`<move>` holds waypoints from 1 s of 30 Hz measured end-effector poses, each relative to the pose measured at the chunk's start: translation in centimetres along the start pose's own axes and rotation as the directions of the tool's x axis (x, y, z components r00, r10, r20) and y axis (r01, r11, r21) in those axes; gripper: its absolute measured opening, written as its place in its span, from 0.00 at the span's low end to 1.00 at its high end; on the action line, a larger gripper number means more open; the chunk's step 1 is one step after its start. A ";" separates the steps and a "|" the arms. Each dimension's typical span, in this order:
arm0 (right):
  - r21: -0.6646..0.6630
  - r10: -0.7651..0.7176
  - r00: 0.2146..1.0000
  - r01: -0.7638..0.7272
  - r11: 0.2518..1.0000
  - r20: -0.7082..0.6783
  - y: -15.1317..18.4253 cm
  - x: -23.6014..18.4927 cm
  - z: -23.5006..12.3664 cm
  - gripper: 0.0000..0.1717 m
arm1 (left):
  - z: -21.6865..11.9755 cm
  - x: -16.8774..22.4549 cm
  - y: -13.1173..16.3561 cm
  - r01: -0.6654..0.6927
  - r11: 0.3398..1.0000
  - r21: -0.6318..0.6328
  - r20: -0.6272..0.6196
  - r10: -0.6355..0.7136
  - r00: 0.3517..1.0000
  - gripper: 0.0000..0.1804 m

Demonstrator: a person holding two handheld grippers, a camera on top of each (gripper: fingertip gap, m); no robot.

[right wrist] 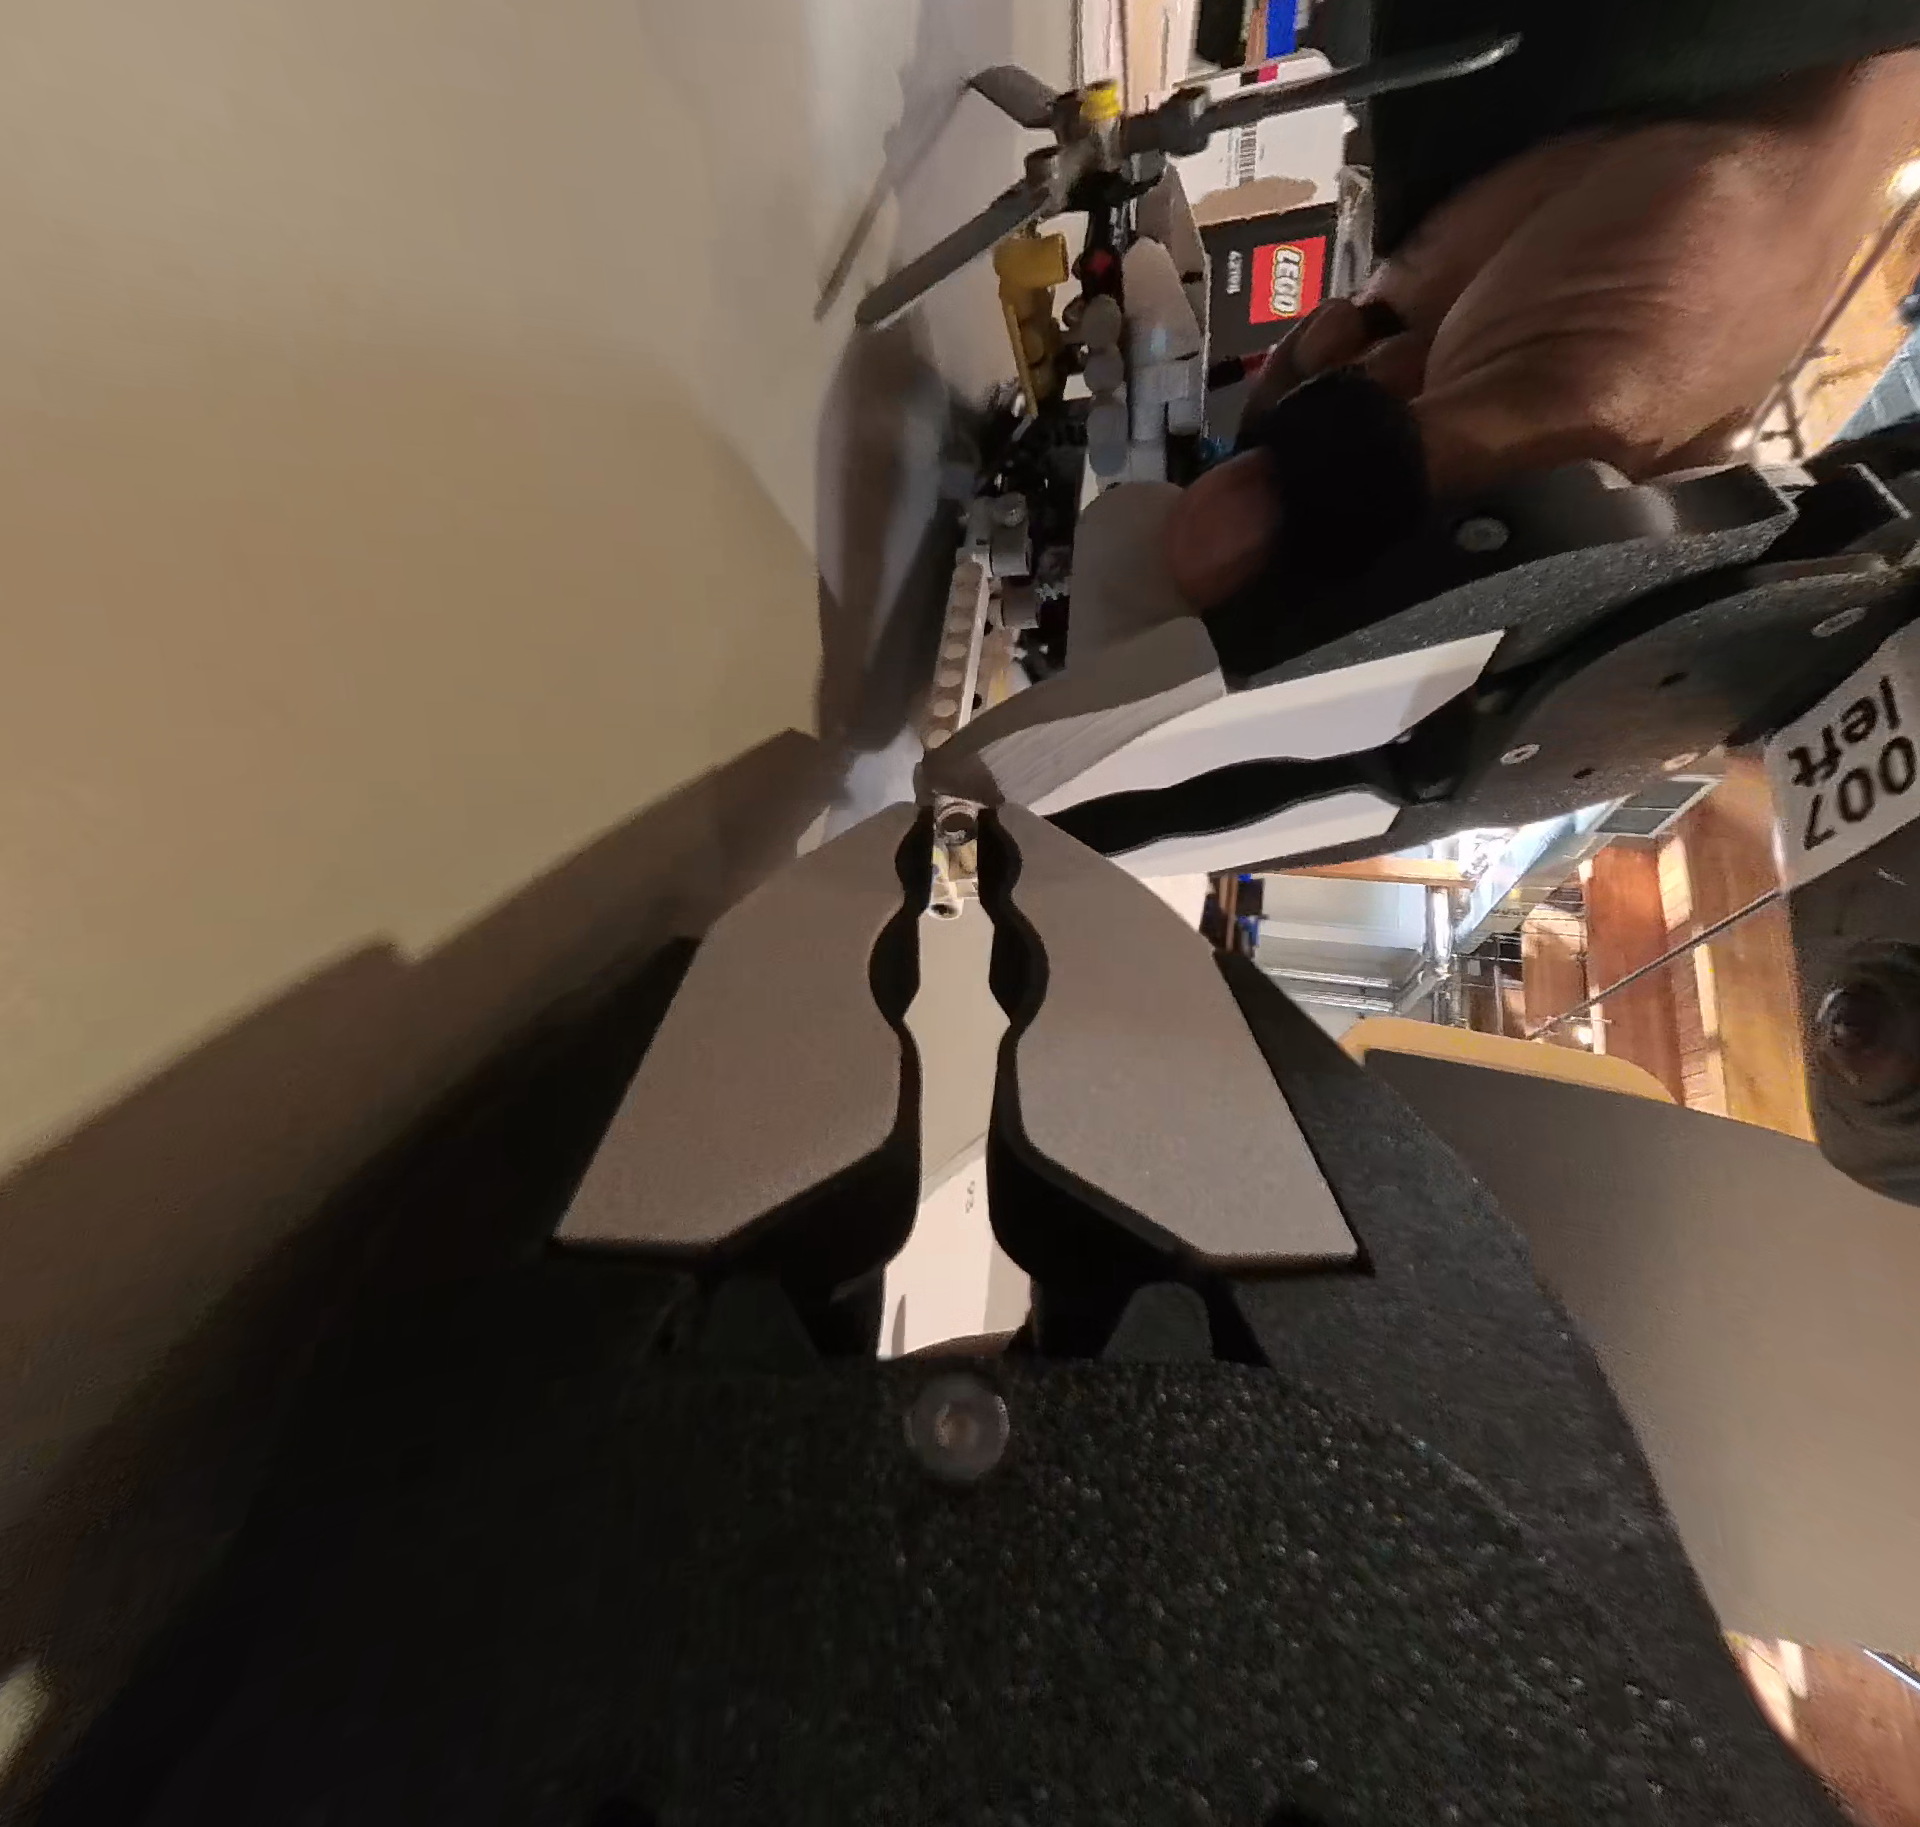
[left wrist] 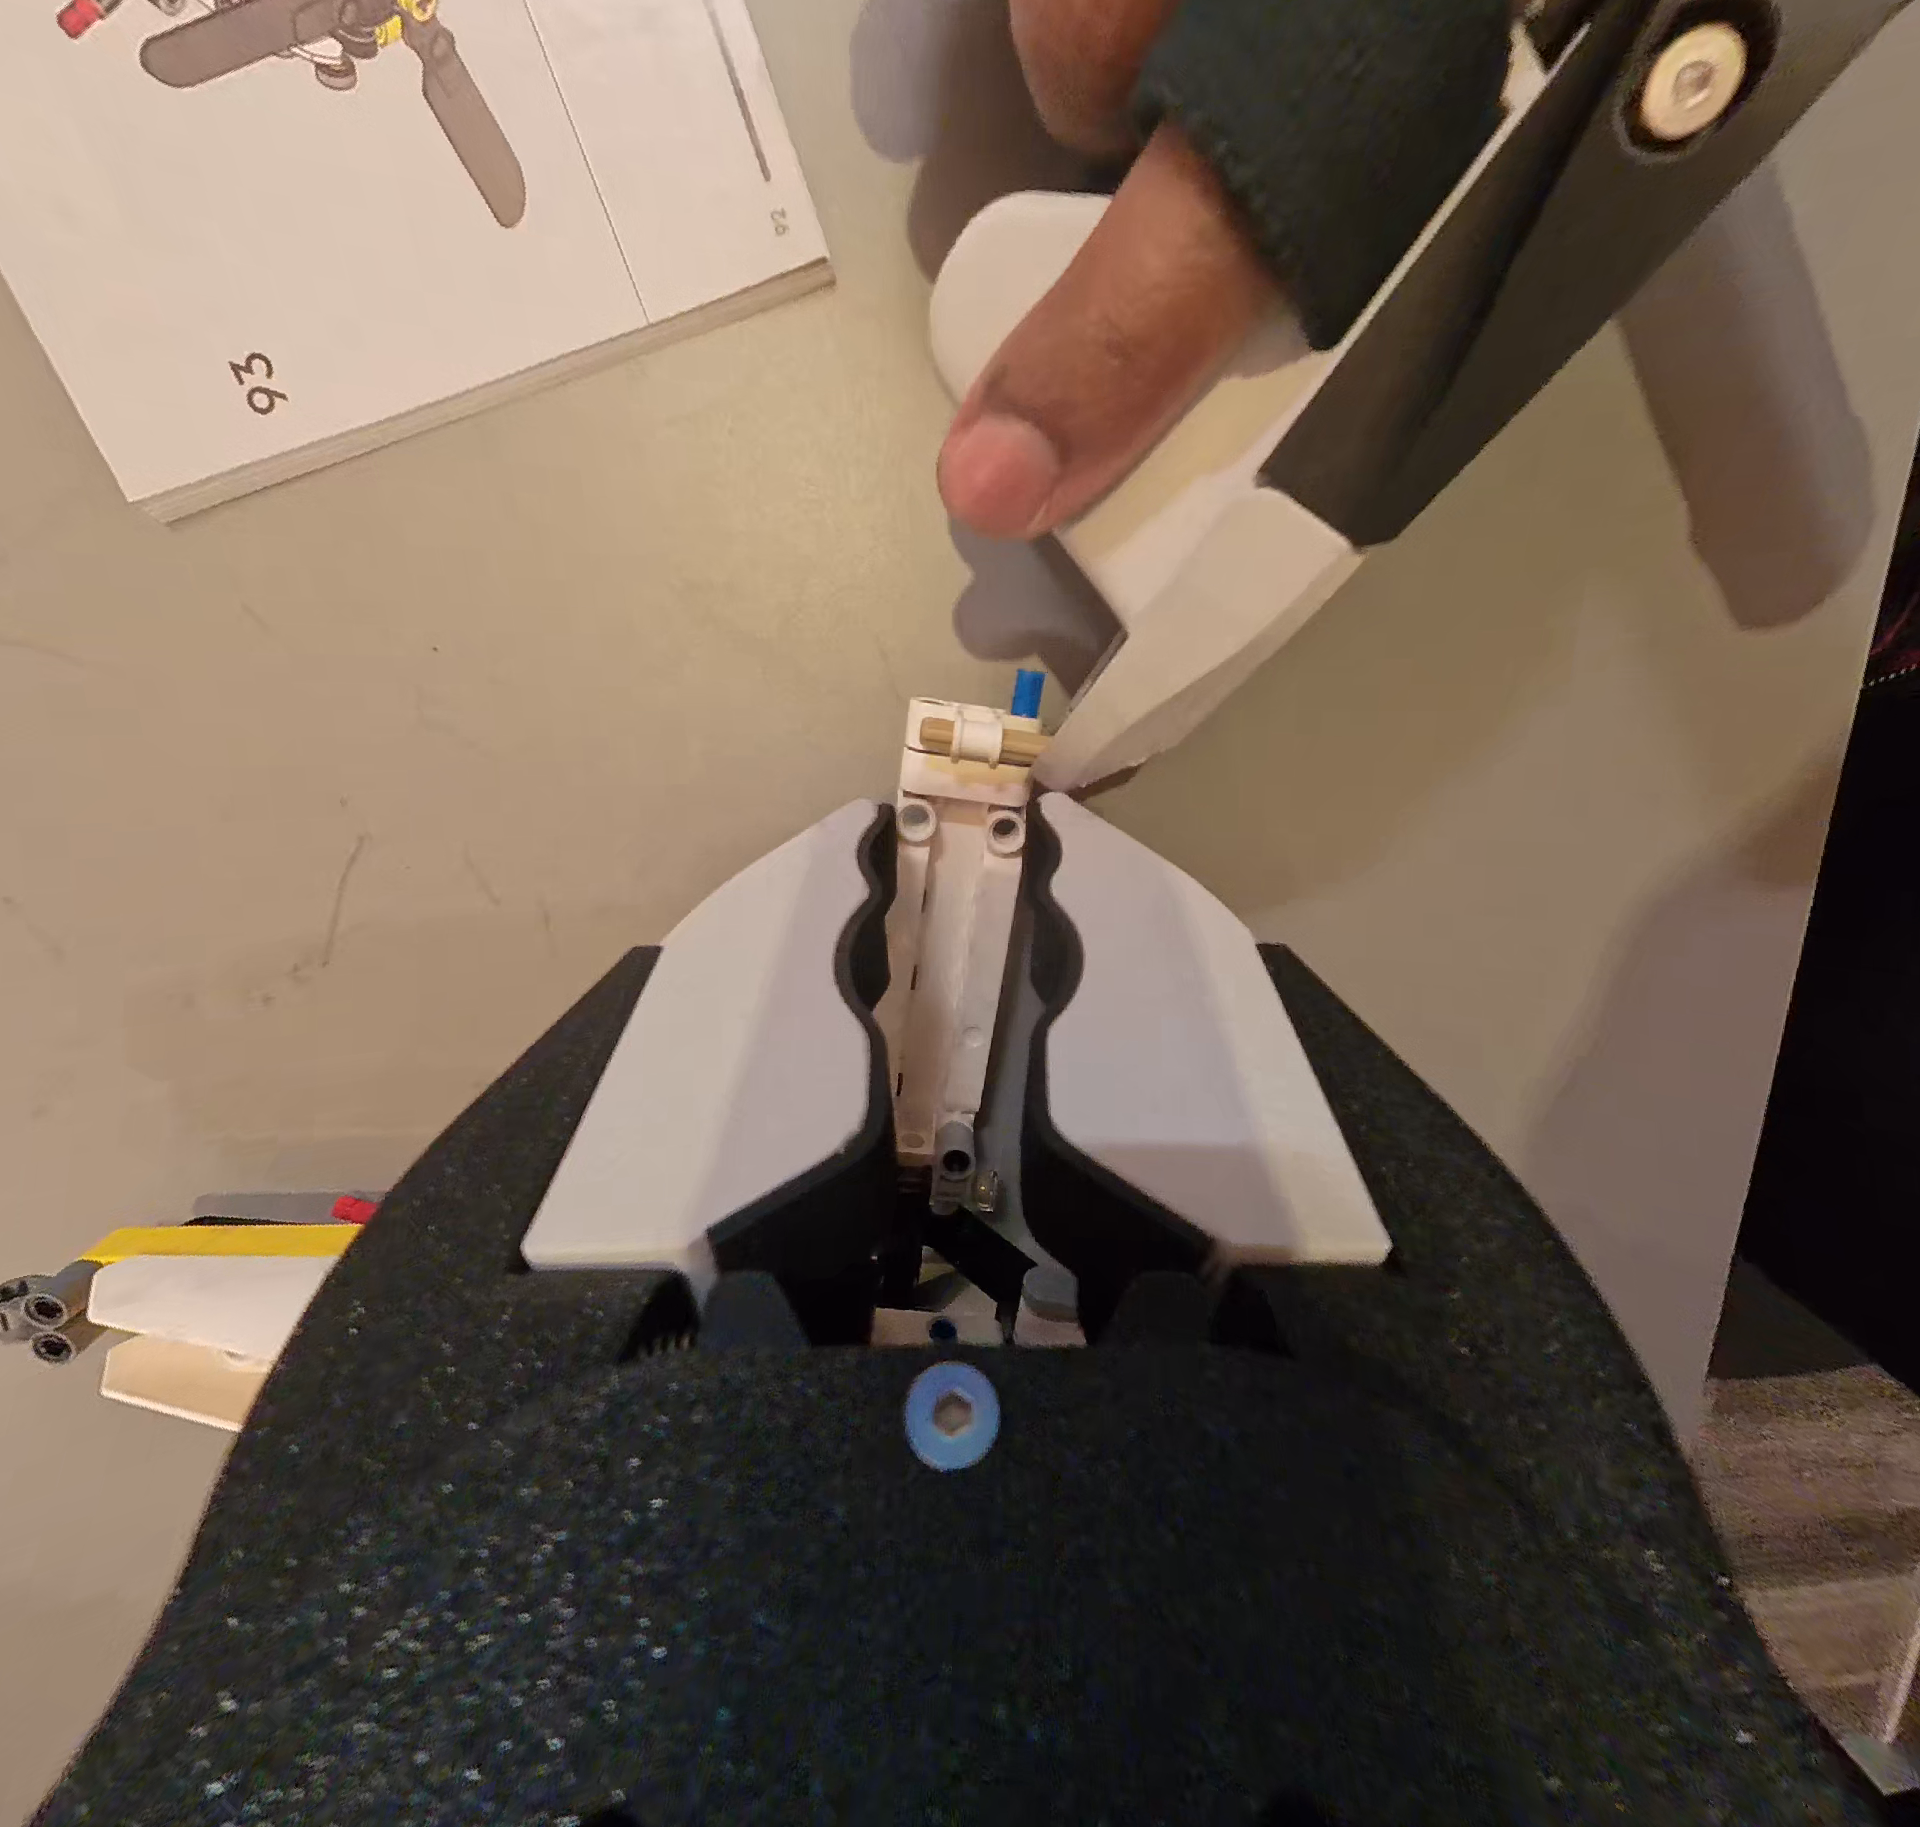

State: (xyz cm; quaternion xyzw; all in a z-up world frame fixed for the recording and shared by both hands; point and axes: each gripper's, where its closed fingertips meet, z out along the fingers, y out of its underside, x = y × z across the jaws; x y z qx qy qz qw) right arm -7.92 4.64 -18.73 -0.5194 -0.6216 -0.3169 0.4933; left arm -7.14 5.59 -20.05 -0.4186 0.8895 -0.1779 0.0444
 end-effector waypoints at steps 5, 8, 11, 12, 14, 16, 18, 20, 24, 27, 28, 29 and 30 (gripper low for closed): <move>-0.004 0.040 0.997 -0.040 0.999 0.063 -0.4 -0.4 -0.4 0.04 | 0.3 0.5 -0.1 -0.019 1.000 -0.008 -0.001 0.019 1.000 0.14; -0.011 0.028 0.997 -0.027 1.000 0.073 -0.4 -0.6 -0.5 0.04 | 0.4 0.5 -0.1 -0.016 1.000 -0.010 0.010 0.016 1.000 0.14; -0.024 -0.016 0.997 0.018 1.000 0.078 -0.3 -1.0 -0.5 0.04 | 0.7 0.5 0.0 -0.019 0.999 -0.035 0.017 0.020 1.000 0.14; -0.028 -0.030 0.996 0.033 0.999 0.079 -0.4 -1.1 -0.5 0.04 | 0.9 0.6 0.1 -0.022 0.999 -0.043 0.013 0.023 1.000 0.14; -0.036 -0.048 0.995 0.051 0.998 0.086 -0.4 -1.3 -0.5 0.04 | 1.0 0.6 0.1 -0.021 0.998 -0.052 0.013 0.022 1.000 0.14; -0.040 -0.052 0.995 0.056 0.998 0.088 -0.4 -1.3 -0.5 0.04 | 1.0 0.6 0.1 -0.022 0.998 -0.054 0.015 0.023 1.000 0.14; 0.112 -0.027 0.993 0.015 0.994 0.112 -3.4 -1.7 -1.5 0.04 | 0.9 -2.6 0.6 0.017 0.997 -0.082 0.211 0.001 0.977 0.14; 0.145 -0.055 0.994 0.042 0.988 0.091 -6.4 -1.9 -1.9 0.04 | 0.1 -5.6 1.8 0.123 0.990 -0.070 0.282 -0.099 0.954 0.14; 0.048 -0.004 0.999 0.002 0.999 0.045 -3.4 -0.1 -1.4 0.04 | 0.2 -4.0 2.0 0.098 0.993 -0.059 0.184 -0.086 0.979 0.14; 0.017 0.017 0.999 -0.018 1.000 0.050 -1.9 -0.4 -1.1 0.04 | 0.3 -3.8 1.6 0.106 0.993 -0.056 0.169 -0.095 0.981 0.14; 0.008 0.016 0.999 -0.017 1.000 0.048 -1.6 -0.5 -1.0 0.04 | 0.4 -3.7 1.5 0.096 0.994 -0.058 0.165 -0.086 0.983 0.14; -0.003 0.017 0.999 -0.017 1.000 0.041 -1.2 -0.5 -1.0 0.04 | 0.4 -3.6 1.4 0.089 0.994 -0.058 0.158 -0.079 0.984 0.14; -0.014 0.018 0.999 -0.018 1.000 0.033 -0.8 -0.4 -1.0 0.04 | 0.5 -3.5 1.3 0.084 0.995 -0.058 0.153 -0.074 0.985 0.14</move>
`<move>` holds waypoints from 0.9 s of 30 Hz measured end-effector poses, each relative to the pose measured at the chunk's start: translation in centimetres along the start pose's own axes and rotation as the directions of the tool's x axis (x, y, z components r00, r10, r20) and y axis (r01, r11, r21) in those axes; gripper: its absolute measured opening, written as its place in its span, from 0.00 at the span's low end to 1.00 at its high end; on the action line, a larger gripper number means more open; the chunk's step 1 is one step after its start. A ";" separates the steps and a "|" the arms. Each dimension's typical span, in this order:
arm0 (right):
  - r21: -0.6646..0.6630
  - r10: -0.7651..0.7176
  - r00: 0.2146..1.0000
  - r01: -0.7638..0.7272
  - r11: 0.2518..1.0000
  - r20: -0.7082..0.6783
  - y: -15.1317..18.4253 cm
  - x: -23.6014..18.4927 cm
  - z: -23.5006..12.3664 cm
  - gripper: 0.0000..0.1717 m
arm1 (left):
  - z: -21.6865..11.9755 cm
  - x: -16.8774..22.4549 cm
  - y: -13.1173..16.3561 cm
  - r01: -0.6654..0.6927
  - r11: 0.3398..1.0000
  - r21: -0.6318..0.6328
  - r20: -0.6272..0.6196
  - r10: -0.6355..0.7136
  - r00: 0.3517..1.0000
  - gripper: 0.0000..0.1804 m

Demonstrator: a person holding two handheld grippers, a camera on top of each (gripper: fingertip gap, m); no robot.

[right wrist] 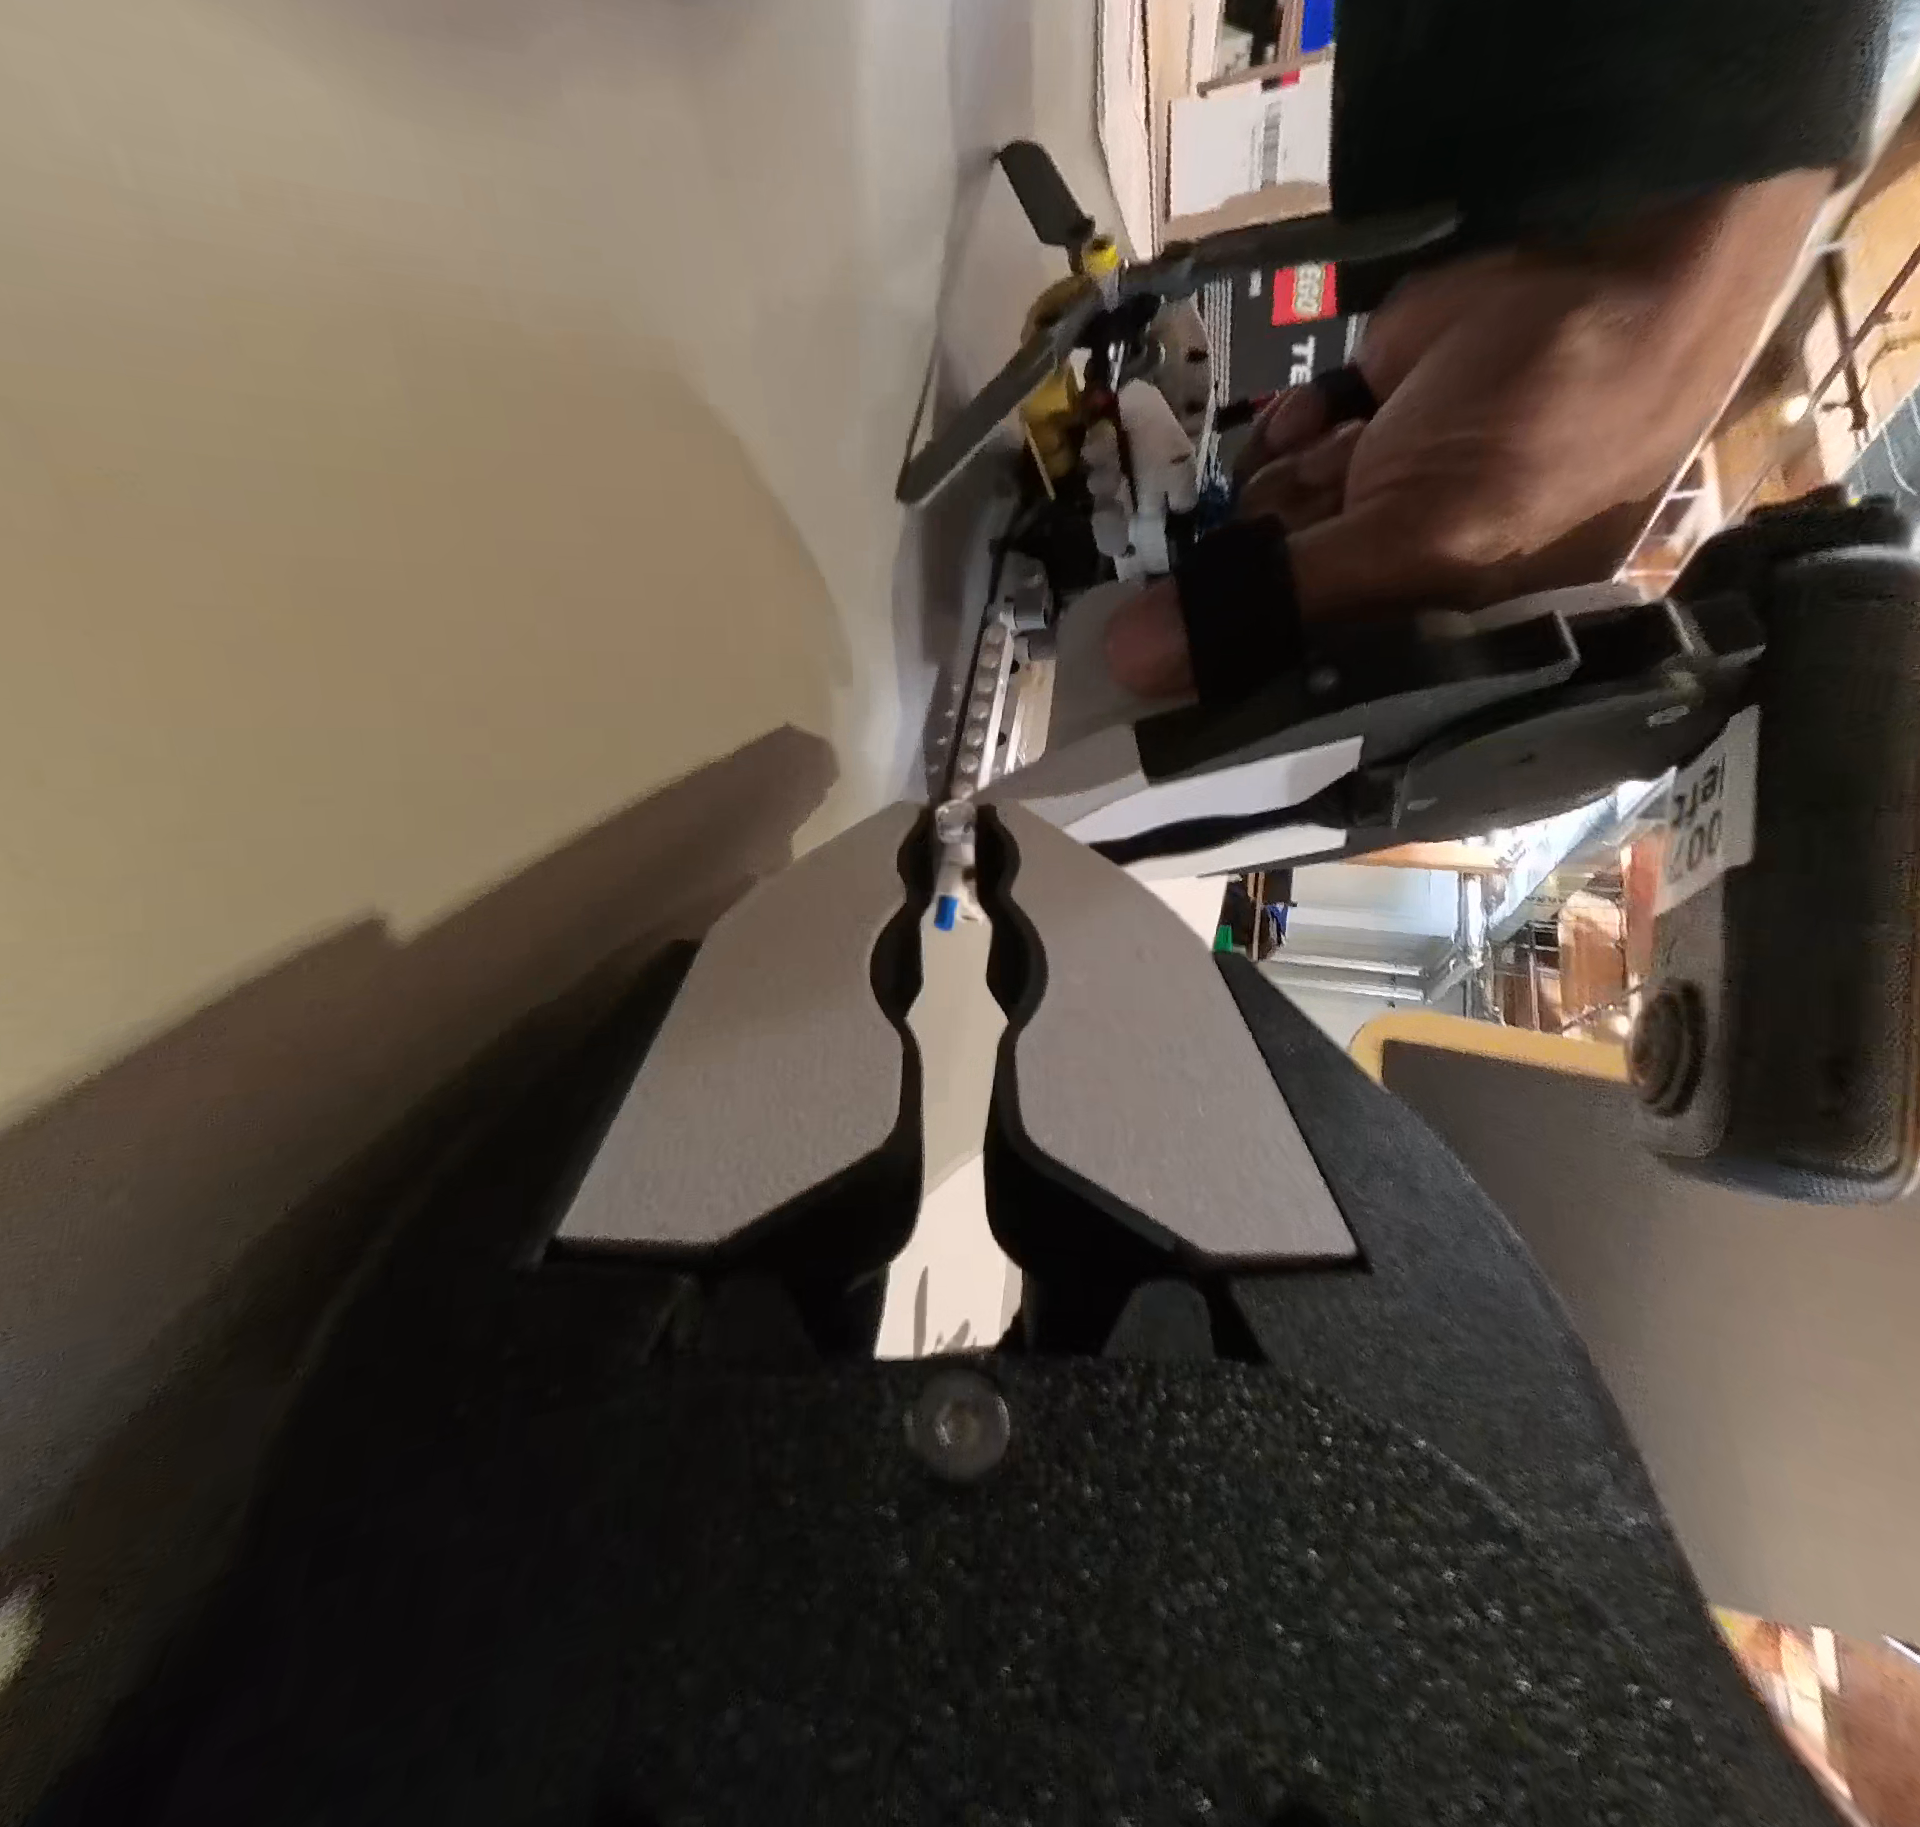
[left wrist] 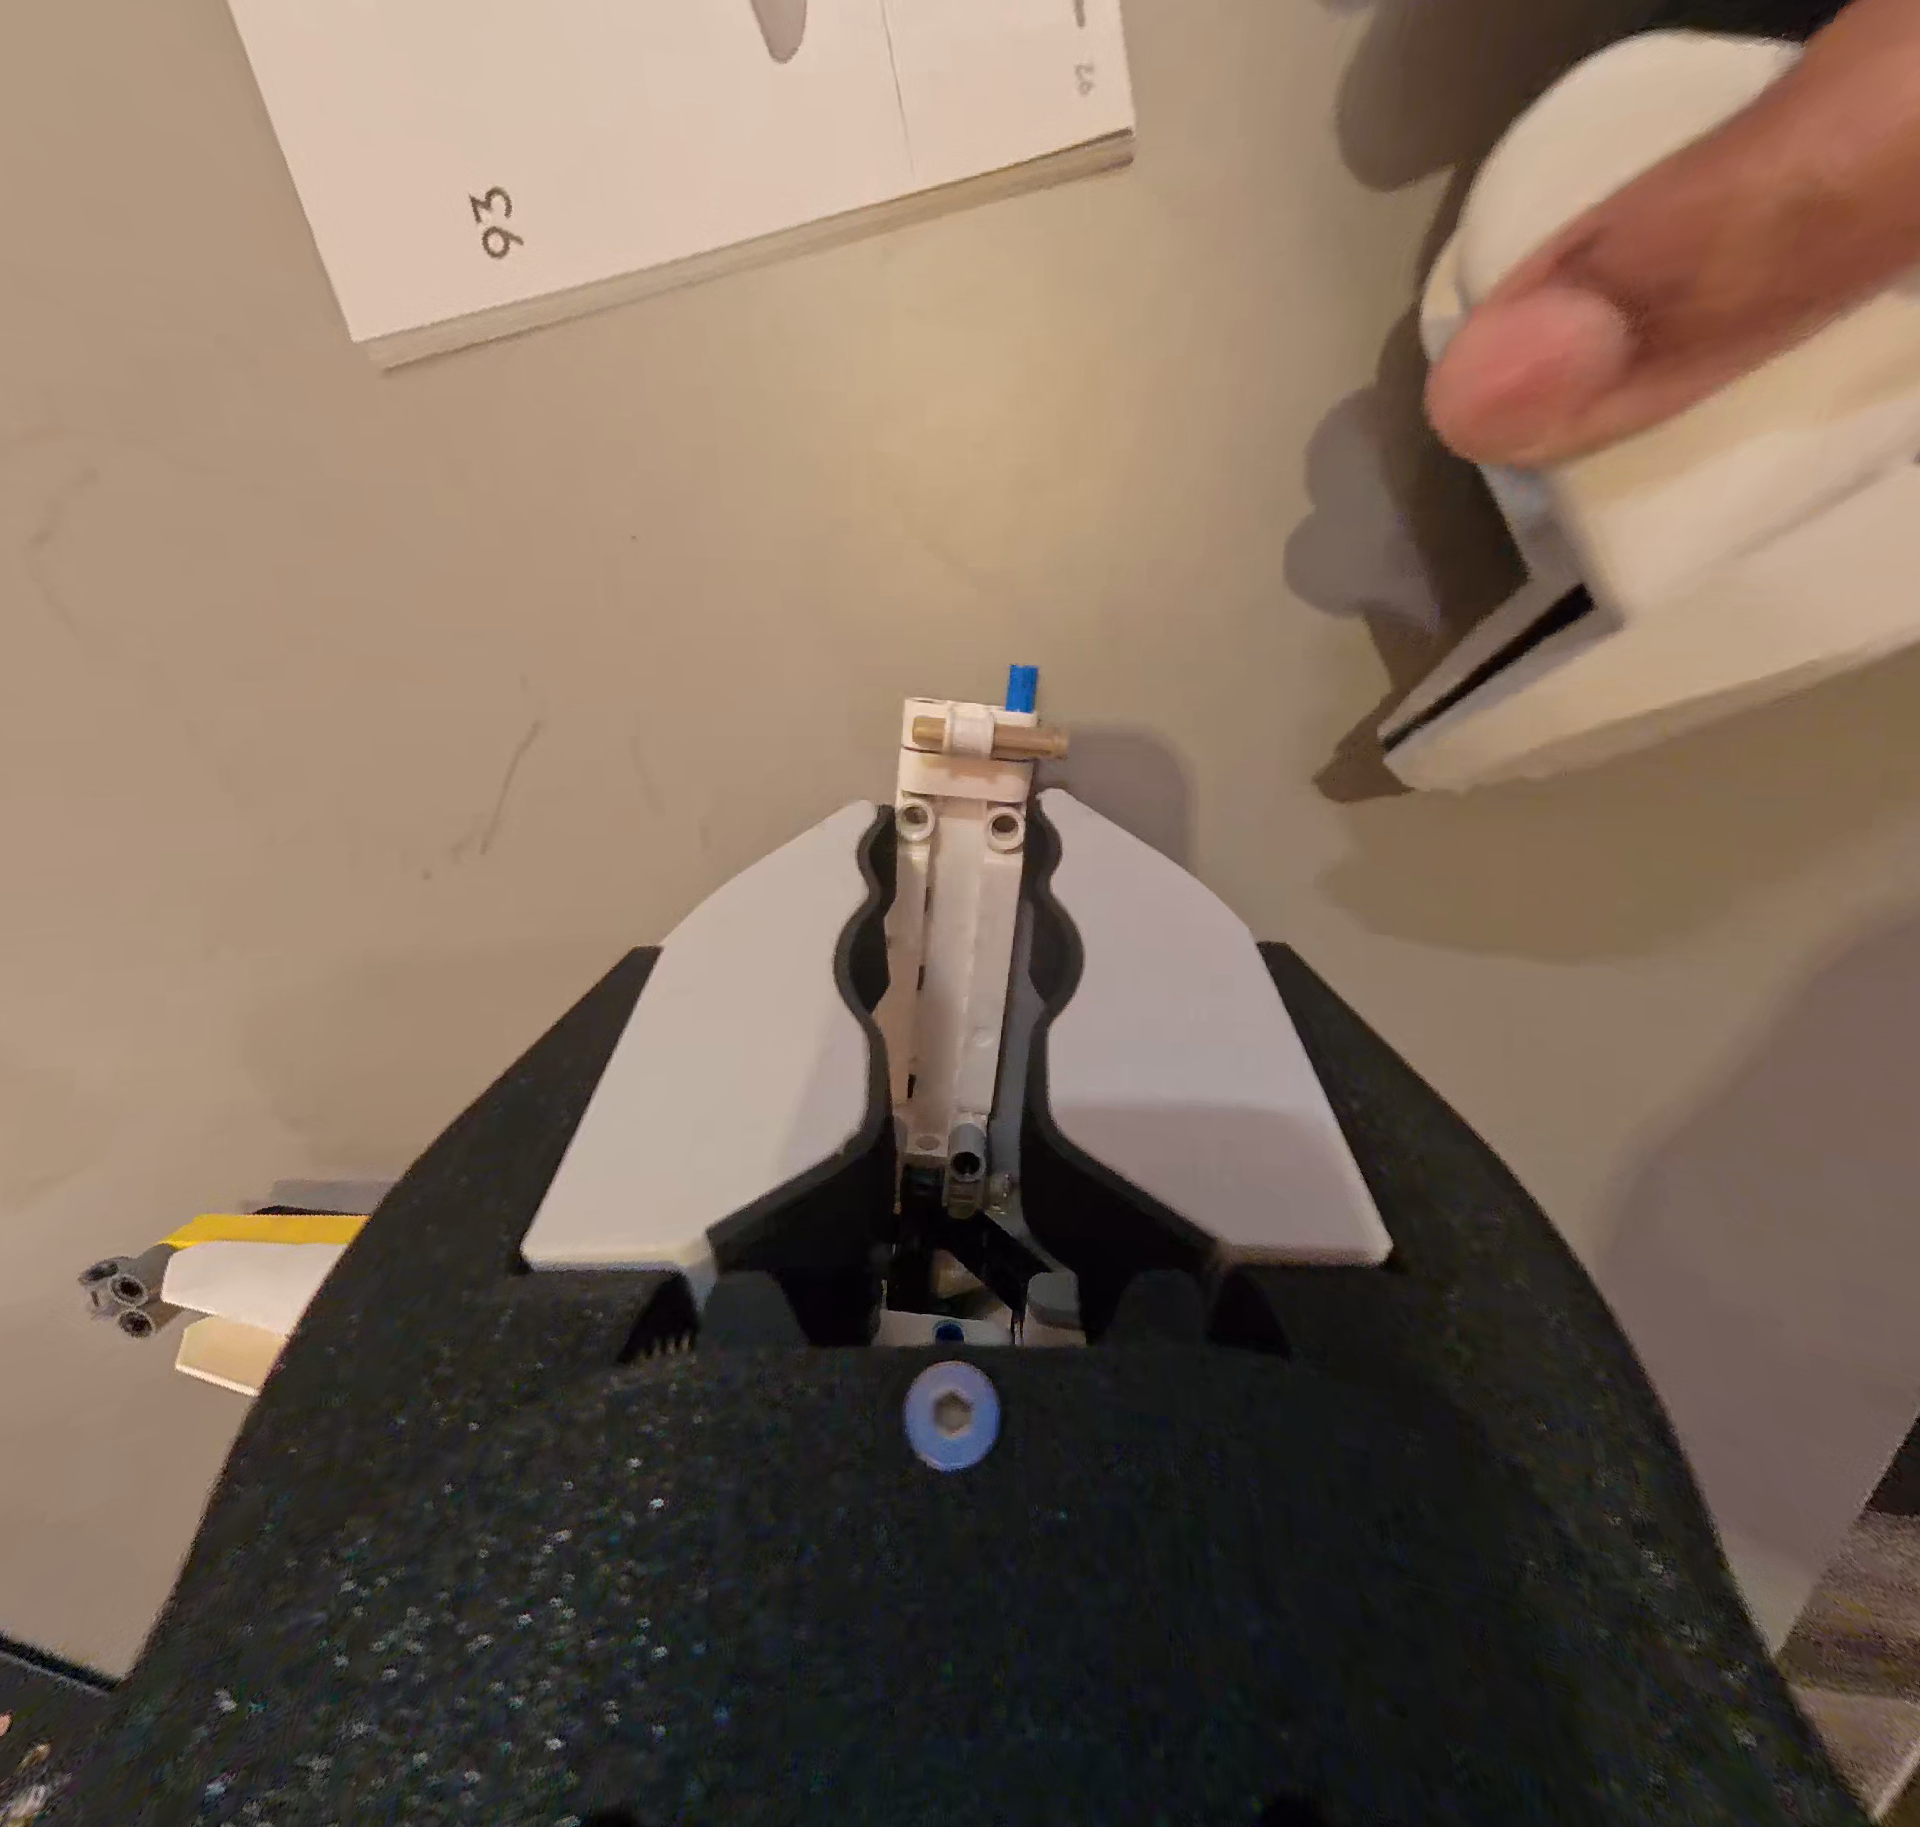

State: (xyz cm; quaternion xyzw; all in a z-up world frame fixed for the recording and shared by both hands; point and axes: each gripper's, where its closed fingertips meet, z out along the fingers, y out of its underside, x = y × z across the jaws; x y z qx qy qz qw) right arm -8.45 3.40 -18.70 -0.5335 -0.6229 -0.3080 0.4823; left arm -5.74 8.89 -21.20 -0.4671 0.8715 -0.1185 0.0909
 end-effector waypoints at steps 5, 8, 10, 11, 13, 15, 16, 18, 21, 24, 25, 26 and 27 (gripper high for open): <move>-0.056 0.114 0.993 -0.115 0.992 -0.025 2.5 0.8 -0.4 0.04 | 0.0 0.1 0.0 -0.010 1.000 -0.003 -0.006 0.010 1.000 0.14; -0.092 0.311 0.949 -0.314 0.945 -0.040 4.8 1.6 -1.5 0.04 | 0.0 0.3 0.0 -0.023 1.000 -0.003 -0.007 0.023 1.000 0.14; -0.099 0.478 0.876 -0.482 0.871 -0.058 6.2 2.2 -2.8 0.04 | 0.0 0.5 0.1 -0.036 0.999 -0.001 -0.007 0.036 0.999 0.14; -0.097 0.559 0.826 -0.564 0.820 -0.072 6.9 2.6 -3.7 0.04 | 0.0 0.7 0.0 -0.044 0.999 0.000 -0.007 0.044 0.999 0.14; -0.101 0.685 0.719 -0.695 0.712 -0.115 8.3 3.2 -5.9 0.04 | 0.0 0.9 0.0 -0.057 0.998 0.001 -0.005 0.057 0.998 0.14; -0.114 0.743 0.645 -0.763 0.636 -0.179 9.6 3.8 -8.6 0.04 | 0.0 1.0 0.0 -0.070 0.998 0.002 -0.001 0.070 0.998 0.14; -0.126 0.749 0.627 -0.778 0.615 -0.215 10.0 4.1 -10.1 0.04 | 0.0 1.0 0.0 -0.074 0.997 0.002 0.001 0.074 0.997 0.14; -0.166 0.732 0.618 -0.785 0.597 -0.289 10.8 5.0 -13.4 0.04 | 0.0 1.0 -0.1 -0.084 0.996 0.001 0.009 0.084 0.996 0.14; -0.274 0.638 0.655 -0.753 0.598 -0.405 12.5 6.5 -19.3 0.04 | 0.1 1.1 -0.3 -0.094 0.996 0.004 0.023 0.094 0.995 0.14; -0.381 0.539 0.661 -0.746 0.547 -0.521 15.9 7.4 -26.1 0.04 | 0.1 1.2 -0.5 -0.102 0.995 0.003 0.041 0.102 0.994 0.14; -0.406 0.520 0.653 -0.754 0.517 -0.550 17.2 7.3 -28.2 0.04 | 0.2 1.2 -0.5 -0.103 0.995 0.003 0.046 0.102 0.994 0.14; -0.434 0.511 0.647 -0.761 0.483 -0.566 18.5 6.8 -30.0 0.04 | 0.2 1.2 -0.5 -0.103 0.995 0.002 0.050 0.103 0.993 0.14; -0.463 0.515 0.636 -0.772 0.436 -0.575 19.9 5.9 -31.6 0.04 | 0.2 1.2 -0.6 -0.104 0.995 0.003 0.053 0.104 0.993 0.14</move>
